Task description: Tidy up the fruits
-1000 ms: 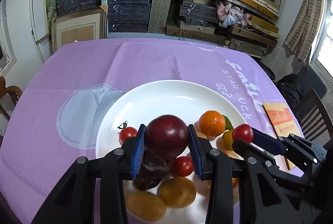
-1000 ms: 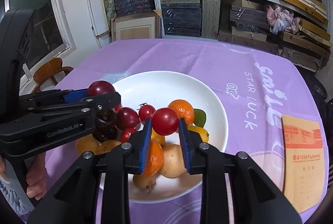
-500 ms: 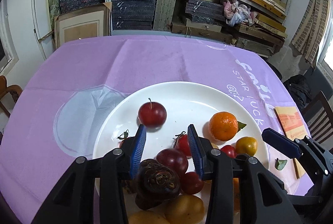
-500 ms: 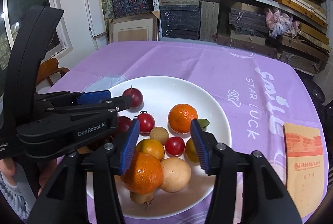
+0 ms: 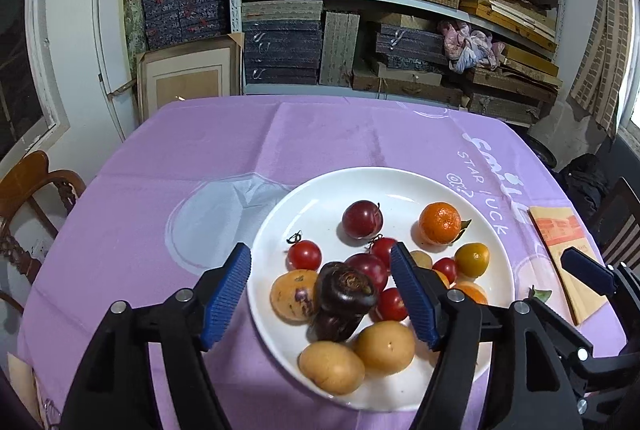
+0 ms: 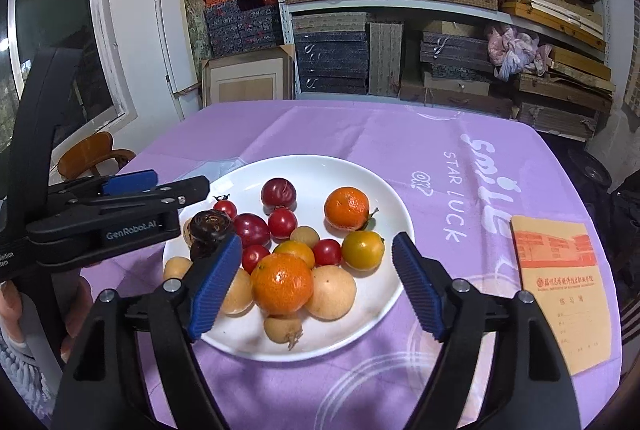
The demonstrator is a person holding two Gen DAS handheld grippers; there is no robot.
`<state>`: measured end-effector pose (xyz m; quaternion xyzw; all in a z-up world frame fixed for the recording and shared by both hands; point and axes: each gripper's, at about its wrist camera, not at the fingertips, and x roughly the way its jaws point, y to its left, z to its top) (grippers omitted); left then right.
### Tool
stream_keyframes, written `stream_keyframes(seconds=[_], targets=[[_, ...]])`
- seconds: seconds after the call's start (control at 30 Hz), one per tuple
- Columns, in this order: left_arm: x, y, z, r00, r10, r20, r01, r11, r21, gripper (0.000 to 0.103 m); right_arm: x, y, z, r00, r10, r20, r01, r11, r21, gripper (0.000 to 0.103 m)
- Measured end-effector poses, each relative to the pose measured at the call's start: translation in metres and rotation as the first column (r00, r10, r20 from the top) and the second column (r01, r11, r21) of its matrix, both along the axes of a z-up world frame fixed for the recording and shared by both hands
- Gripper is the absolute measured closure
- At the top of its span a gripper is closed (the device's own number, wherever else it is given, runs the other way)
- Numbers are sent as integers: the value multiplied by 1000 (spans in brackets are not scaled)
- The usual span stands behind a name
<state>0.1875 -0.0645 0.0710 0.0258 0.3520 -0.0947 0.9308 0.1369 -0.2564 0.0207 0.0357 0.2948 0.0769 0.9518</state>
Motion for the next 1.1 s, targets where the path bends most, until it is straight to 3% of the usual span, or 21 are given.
stream_keyframes(seconds=[0.1, 0.17, 0.3, 0.4, 0.67, 0.97, 1.1], targets=[[-22, 4, -1, 1000, 6, 17, -7, 1000, 19, 28, -20, -1, -3, 1000, -24, 13, 24, 999, 21, 11], [-35, 7, -3, 1000, 12, 18, -12, 1000, 25, 20, -31, 1, -7, 1000, -31, 3, 31, 999, 29, 7], [-60, 14, -9, 999, 27, 32, -29, 999, 39, 16, -48, 10, -14, 999, -47, -13, 47, 999, 3, 6], [-74, 16, -18, 1000, 26, 9, -26, 999, 34, 6, -56, 18, -19, 997, -78, -18, 77, 996, -35, 4], [-87, 20, -32, 999, 2, -49, -2, 1000, -2, 5, -65, 22, -24, 992, -121, -22, 120, 992, -44, 4], [-91, 26, -34, 997, -30, -73, 26, 999, -47, 3, -69, 18, -28, 985, -169, -37, 165, 982, -92, 4], [-96, 29, -27, 999, -17, -50, 15, 999, -38, 3, -73, 17, -30, 977, -208, -38, 202, 972, -119, 4]])
